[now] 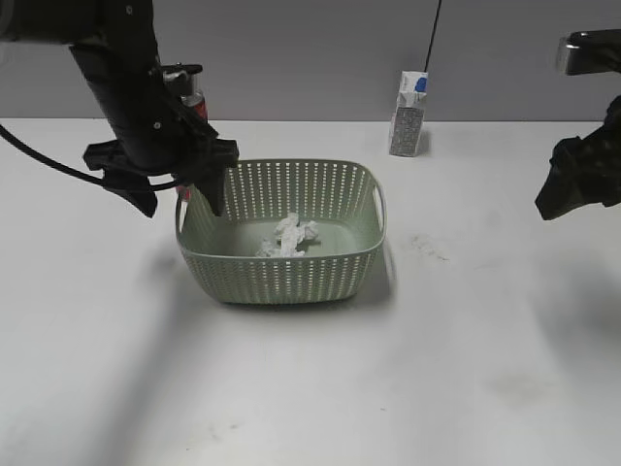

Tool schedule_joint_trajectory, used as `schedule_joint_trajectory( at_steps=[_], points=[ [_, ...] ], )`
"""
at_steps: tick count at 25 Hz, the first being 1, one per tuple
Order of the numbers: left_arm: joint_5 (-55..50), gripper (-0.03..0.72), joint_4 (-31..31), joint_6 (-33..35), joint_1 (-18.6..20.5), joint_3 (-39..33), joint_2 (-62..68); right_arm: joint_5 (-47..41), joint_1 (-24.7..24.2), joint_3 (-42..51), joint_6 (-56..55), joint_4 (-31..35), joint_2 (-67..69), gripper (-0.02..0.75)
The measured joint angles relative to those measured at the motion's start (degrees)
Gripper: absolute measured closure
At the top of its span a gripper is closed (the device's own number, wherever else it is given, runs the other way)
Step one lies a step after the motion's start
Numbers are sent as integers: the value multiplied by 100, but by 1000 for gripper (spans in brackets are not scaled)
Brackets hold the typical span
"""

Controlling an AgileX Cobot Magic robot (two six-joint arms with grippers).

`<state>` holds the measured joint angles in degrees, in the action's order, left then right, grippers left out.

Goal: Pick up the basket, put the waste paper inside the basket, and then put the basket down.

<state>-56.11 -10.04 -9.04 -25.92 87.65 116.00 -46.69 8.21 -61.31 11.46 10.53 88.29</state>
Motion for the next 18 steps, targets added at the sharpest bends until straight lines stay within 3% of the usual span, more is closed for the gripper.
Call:
schedule_joint_trajectory(
  at_steps=[6, 11, 15, 18],
  points=[
    [-755, 27, 700, 22, 67, 40, -825, -832, 0, 7, -2, -182, -405, 176],
    [-1165, 43, 928, 178, 388, -112, -1725, -1215, 0, 500, -8, -188, -1180, 176],
    [-1170, 56, 946, 366, 983, -886, -2572, -1229, 0, 1357, -93, -205, -2143, 176],
    [-1099, 78, 1004, 434, 1518, -1912, -3348, -1169, 0, 2073, -109, -205, -3180, 176]
  ],
)
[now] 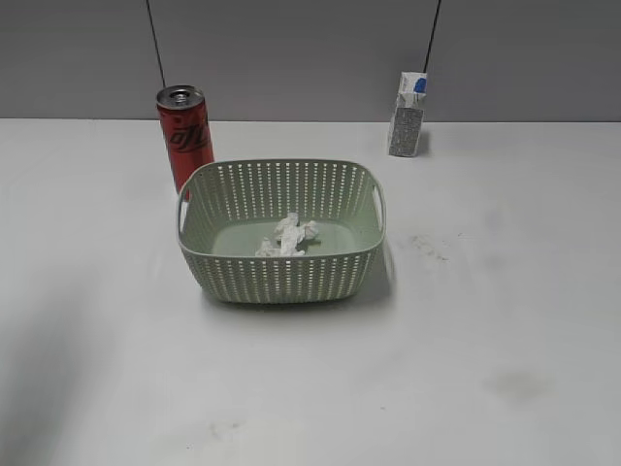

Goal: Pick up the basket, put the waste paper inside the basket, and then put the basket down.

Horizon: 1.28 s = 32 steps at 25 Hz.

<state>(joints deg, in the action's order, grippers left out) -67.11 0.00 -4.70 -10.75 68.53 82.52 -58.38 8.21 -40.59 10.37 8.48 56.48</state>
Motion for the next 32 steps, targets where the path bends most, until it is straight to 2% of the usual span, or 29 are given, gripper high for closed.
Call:
schedule_joint_trajectory(
  at_steps=[4, 7, 10, 17, 25, 32],
  points=[
    [406, 98, 0, 74, 383, -1347, -1430, 179, 0, 893, -5, -5, -1426, 176],
    [579, 101, 0, 78, 414, -2180, -2545, 273, 0, 1349, -2, -10, -2621, 176],
    [580, 103, 0, 81, 414, -2699, -3623, 349, 0, 1606, -22, -17, -3654, 176],
    [650, 105, 123, 85, 414, -3370, -5924, 425, 0, 1642, -29, -17, -5432, 176],
    [677, 106, 343, 88, 414, -3897, -7984, 424, 0, 1644, -48, 1, -5675, 176],
    [663, 106, 399, 99, 414, -3925, -8275, 429, 0, 1650, -59, 22, -5677, 176]
  ],
)
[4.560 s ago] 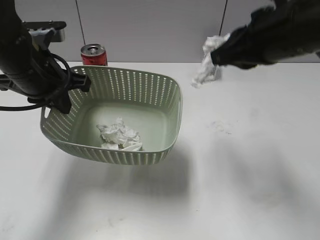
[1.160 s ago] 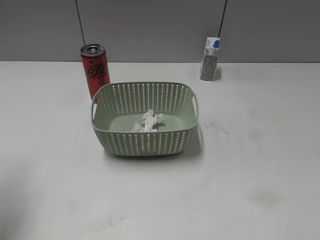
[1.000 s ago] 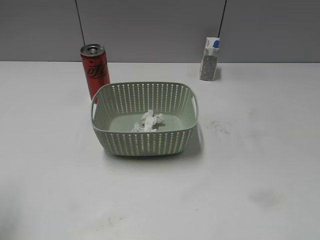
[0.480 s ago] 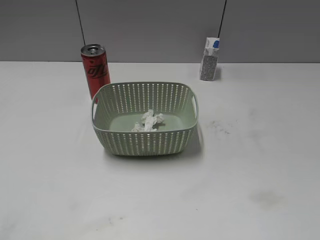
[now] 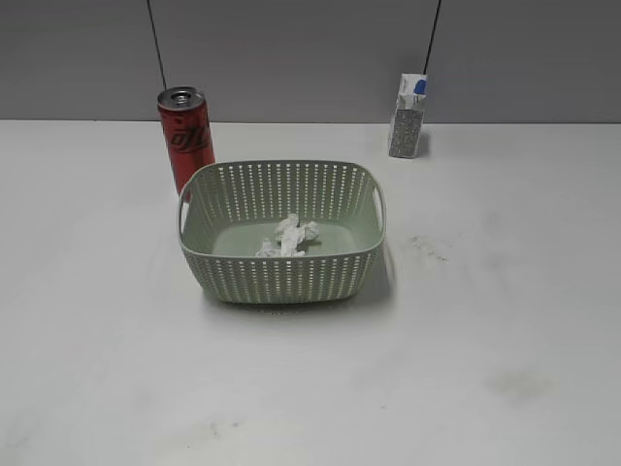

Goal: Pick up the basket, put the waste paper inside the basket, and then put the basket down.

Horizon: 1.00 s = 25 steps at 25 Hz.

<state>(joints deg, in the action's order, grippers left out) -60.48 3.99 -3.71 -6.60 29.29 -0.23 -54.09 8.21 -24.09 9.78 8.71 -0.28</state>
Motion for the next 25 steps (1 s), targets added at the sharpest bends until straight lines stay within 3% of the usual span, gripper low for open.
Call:
schedule_joint_trajectory(
  at_steps=[12, 25],
  points=[
    [0, 118, 35, 134, 0, -5, 0, 0, 0, 0, -598, -278, 0, 176],
    [0, 221, 48, 141, 0, -5, 0, 0, 0, 0, -694, -454, 0, 176]
  ],
)
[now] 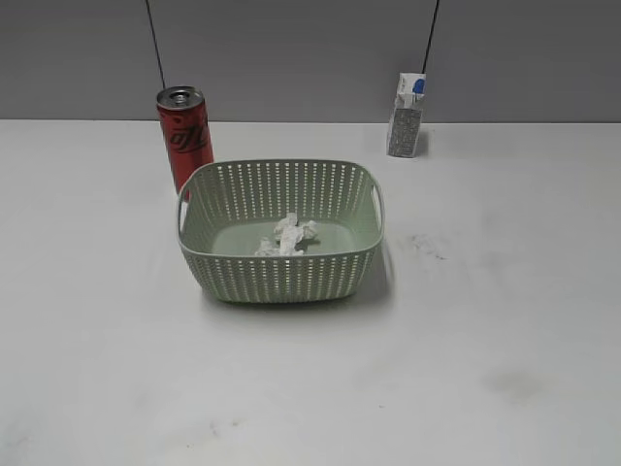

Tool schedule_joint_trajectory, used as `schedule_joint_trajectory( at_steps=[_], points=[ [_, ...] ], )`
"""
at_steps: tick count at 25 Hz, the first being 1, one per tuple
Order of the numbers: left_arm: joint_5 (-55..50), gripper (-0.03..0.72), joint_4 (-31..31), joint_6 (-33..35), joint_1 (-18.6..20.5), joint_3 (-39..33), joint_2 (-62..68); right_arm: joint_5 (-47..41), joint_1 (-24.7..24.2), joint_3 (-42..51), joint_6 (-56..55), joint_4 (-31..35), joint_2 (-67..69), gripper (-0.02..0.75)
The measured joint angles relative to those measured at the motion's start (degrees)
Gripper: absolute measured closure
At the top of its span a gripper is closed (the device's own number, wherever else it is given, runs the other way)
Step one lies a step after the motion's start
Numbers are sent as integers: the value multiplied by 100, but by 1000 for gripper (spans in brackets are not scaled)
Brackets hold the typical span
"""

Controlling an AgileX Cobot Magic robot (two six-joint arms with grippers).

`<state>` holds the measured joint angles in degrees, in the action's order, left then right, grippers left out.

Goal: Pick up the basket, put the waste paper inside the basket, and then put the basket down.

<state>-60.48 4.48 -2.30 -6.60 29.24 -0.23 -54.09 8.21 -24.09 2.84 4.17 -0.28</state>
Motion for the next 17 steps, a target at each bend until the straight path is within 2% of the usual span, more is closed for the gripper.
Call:
schedule_joint_trajectory(
  at_steps=[5, 11, 17],
  points=[
    [0, 219, 0, 0, 0, 0, 0, 0, 0, 0, 0, 0, 0, 176],
    [0, 106, 0, 6, 0, 0, 0, 0, 0, 0, 0, 0, 0, 176],
    [0, 97, 0, 6, 0, 0, 0, 0, 0, 0, -2, 0, 0, 176]
  ],
)
